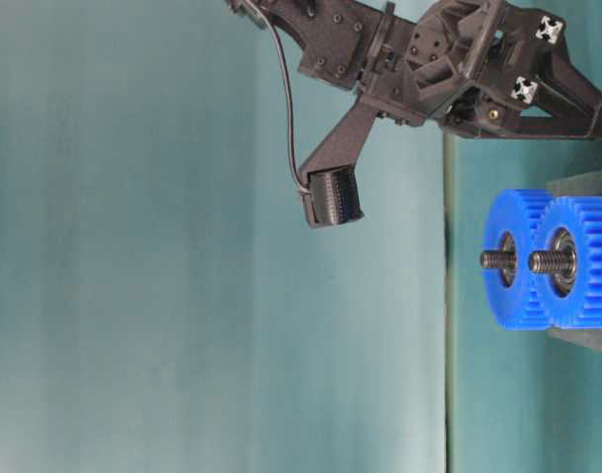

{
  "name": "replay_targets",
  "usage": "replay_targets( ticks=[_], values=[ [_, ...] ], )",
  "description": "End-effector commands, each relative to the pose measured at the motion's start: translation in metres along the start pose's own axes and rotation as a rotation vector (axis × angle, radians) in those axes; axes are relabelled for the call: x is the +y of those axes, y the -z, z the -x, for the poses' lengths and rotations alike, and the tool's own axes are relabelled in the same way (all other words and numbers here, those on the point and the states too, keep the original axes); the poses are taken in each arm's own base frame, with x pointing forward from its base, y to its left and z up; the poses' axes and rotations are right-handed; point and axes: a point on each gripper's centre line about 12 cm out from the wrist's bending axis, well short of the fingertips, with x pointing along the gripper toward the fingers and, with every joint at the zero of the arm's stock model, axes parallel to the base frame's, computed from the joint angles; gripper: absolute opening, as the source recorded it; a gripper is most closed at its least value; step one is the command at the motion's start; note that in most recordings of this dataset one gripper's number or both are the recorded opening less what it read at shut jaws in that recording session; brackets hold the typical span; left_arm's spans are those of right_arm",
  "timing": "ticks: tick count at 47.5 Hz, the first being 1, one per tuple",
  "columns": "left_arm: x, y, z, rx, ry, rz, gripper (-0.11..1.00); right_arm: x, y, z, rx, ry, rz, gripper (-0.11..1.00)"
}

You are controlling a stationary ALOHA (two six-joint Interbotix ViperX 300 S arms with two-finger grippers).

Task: Insert the washer onto the shaft.
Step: 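Lower the right gripper and close it on the upper silver washer, then carry the washer with the right gripper to the upper blue gear's shaft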

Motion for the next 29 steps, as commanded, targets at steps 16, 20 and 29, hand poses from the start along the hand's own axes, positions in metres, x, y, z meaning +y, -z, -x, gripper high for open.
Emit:
replay_targets(
  ticks=[16,20,29],
  values=[
    [0.000,-0.010,0.000,-0.028,-0.001,0.000,0.01,-0.003,0.003,0.010,0.043,0.001,-0.024,0.33],
    [0.000,-0.010,0.000,-0.026,-0.001,0.000,0.01,-0.003,-0.005,0.021,0.023,0.001,-0.026,0.33],
    [0.000,-0.010,0.000,-0.028,-0.001,0.002,0.01,-0.001,-0.035,0.054,-0.042,-0.003,-0.015,0.33]
  ],
)
